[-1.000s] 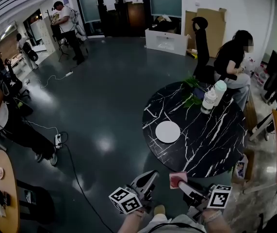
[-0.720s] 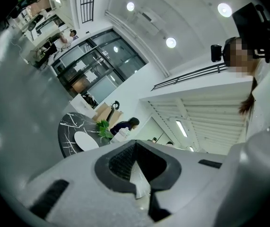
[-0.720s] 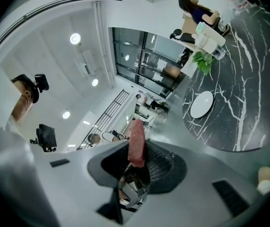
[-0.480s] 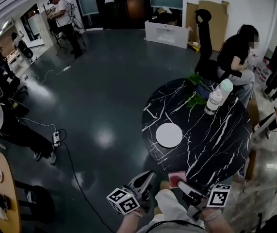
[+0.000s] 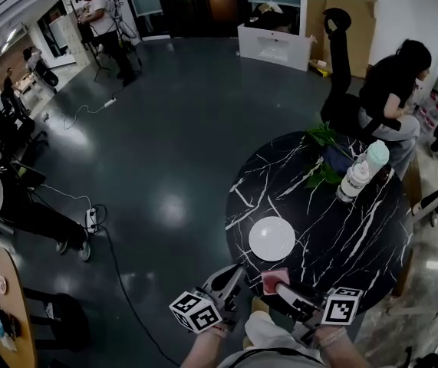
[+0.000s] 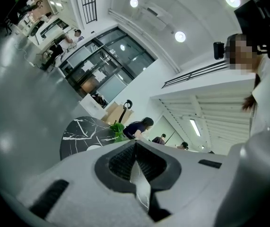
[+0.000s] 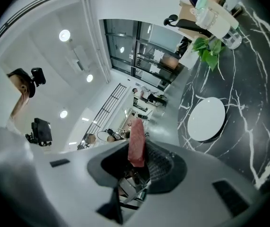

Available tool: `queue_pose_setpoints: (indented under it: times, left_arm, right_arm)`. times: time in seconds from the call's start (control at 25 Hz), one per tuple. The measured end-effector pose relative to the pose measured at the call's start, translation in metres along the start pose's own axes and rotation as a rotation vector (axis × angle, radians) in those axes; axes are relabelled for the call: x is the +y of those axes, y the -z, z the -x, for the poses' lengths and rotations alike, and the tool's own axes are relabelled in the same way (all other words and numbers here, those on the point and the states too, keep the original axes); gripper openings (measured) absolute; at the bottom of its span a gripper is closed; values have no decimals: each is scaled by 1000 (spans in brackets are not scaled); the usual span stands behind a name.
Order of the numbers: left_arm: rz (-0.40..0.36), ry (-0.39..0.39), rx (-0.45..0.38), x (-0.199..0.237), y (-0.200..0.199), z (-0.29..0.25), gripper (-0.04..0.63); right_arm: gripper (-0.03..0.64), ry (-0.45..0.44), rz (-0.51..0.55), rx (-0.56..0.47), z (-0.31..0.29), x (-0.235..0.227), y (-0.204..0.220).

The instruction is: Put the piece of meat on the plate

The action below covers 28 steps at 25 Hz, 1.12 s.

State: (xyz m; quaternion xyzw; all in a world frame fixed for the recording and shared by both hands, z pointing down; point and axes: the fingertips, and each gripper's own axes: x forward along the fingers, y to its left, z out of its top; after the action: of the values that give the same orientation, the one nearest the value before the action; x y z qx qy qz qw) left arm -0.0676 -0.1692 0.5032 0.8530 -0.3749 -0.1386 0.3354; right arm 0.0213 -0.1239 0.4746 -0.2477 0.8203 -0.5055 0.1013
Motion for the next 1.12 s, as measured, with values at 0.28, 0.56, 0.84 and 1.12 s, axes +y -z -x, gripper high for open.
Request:
queue_pose_setpoints:
  times: [0.28, 0.56, 0.84, 1.12]
  left_arm:
    - [33, -46, 29, 42, 7, -33, 9]
    - [43, -81, 54, 72, 12, -56, 9]
    - [62, -118, 67, 93, 17, -72, 9]
    - [71, -116, 65, 103, 18, -78, 9]
  right_arm:
    - [92, 79, -14, 37, -19, -54, -30]
    - [92, 219, 17, 141, -42, -118, -40]
    - [92, 362, 124, 319, -70, -163, -36]
    - [92, 395, 133, 355, -84, -183, -42]
